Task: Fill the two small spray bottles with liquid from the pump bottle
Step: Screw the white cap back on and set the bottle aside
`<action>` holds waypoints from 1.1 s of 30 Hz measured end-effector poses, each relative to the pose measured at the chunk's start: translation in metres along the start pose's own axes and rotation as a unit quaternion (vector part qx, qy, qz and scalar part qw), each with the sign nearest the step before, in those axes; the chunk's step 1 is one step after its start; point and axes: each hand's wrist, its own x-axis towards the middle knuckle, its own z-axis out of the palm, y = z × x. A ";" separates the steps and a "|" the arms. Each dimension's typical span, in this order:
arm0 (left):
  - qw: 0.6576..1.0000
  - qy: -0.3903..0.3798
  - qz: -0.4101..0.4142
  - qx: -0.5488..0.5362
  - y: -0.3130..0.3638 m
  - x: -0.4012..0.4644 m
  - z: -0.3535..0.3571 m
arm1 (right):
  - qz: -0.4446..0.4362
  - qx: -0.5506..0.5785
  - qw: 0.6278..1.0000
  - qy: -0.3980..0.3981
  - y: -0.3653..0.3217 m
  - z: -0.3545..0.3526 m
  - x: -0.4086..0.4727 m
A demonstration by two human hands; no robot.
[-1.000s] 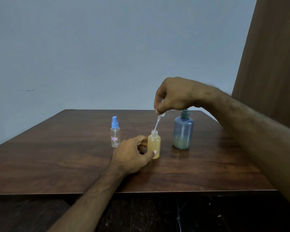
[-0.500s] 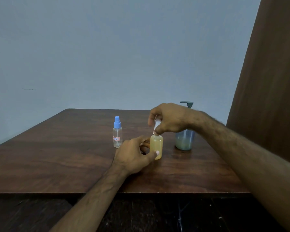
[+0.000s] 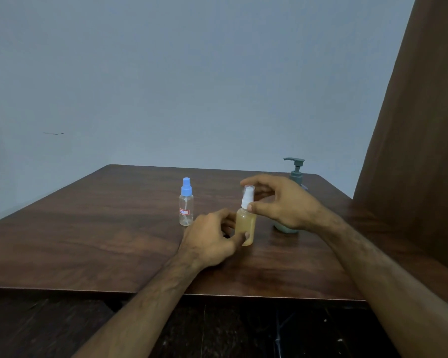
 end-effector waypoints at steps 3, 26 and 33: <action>1.000 -0.007 0.010 0.002 0.000 0.000 0.000 | -0.004 0.027 0.999 0.036 0.003 0.006 -0.002; 1.000 -0.013 0.018 -0.003 -0.001 -0.001 -0.001 | 0.010 0.134 0.989 0.054 0.005 0.013 -0.002; 1.000 -0.018 0.024 0.003 0.000 -0.003 -0.002 | 0.024 0.098 0.992 0.070 0.004 0.014 0.001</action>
